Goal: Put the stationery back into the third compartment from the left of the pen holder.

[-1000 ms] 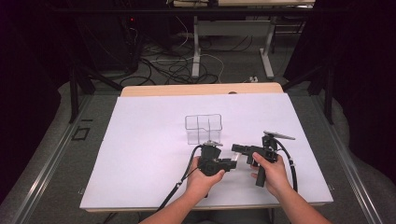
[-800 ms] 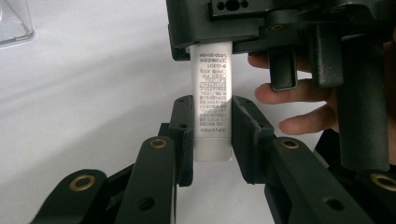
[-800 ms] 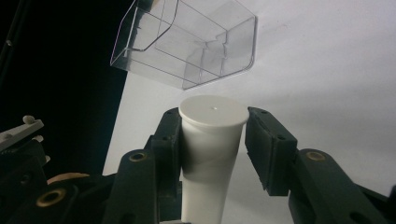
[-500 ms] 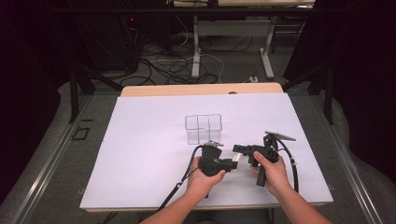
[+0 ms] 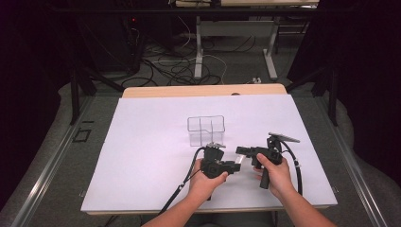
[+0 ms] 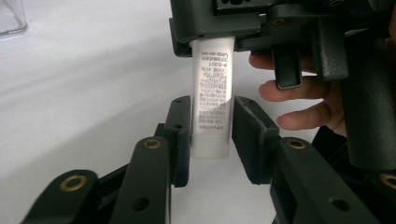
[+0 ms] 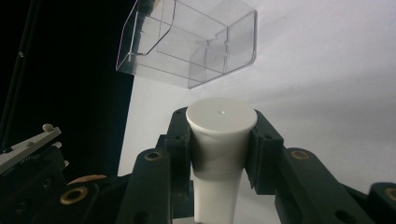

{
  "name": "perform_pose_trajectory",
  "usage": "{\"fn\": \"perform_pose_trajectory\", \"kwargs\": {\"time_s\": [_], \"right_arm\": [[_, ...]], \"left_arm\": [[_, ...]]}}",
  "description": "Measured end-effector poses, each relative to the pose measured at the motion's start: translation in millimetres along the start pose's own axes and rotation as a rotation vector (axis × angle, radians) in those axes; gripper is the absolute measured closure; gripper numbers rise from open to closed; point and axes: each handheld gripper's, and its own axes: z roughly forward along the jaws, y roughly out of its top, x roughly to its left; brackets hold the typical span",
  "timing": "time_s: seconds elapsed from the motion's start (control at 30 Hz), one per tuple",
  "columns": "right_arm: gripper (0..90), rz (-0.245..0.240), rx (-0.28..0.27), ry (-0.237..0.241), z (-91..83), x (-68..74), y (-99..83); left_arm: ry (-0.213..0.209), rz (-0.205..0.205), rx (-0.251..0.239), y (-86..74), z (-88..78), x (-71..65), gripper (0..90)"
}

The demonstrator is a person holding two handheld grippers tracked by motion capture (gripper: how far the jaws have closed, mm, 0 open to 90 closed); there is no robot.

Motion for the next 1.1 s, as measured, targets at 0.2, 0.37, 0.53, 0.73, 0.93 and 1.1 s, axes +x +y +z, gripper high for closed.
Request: {"fn": "perform_pose_trajectory", "kwargs": {"time_s": [0.2,0.37,0.53,0.73,0.93,1.1], "right_arm": [[66.1,0.002,-0.028,-0.01,-2.5,-1.3,1.6],[66.1,-0.007,0.011,-0.025,-7.1,0.2,3.6],[66.2,0.0,-0.044,-0.024,-4.6,0.2,2.6],[66.2,-0.01,-0.052,-0.029,-5.1,-0.9,3.3],[66.2,-0.009,-0.056,-0.034,-7.2,-0.7,4.3],[66.2,-0.025,-0.065,-0.037,-8.9,1.1,5.4]], "left_arm": [[0.01,-0.019,-0.005,2.0,-6.6,5.8,60.3],[0.042,-0.039,-0.017,4.3,-17.4,11.7,57.7],[0.085,-0.052,-0.026,6.3,-29.3,22.3,55.5],[0.145,-0.049,-0.023,6.8,-41.9,35.4,52.9],[0.214,-0.027,-0.037,5.6,-56.7,49.3,47.6],[0.269,-0.013,-0.061,3.9,-71.1,62.3,42.6]]}}
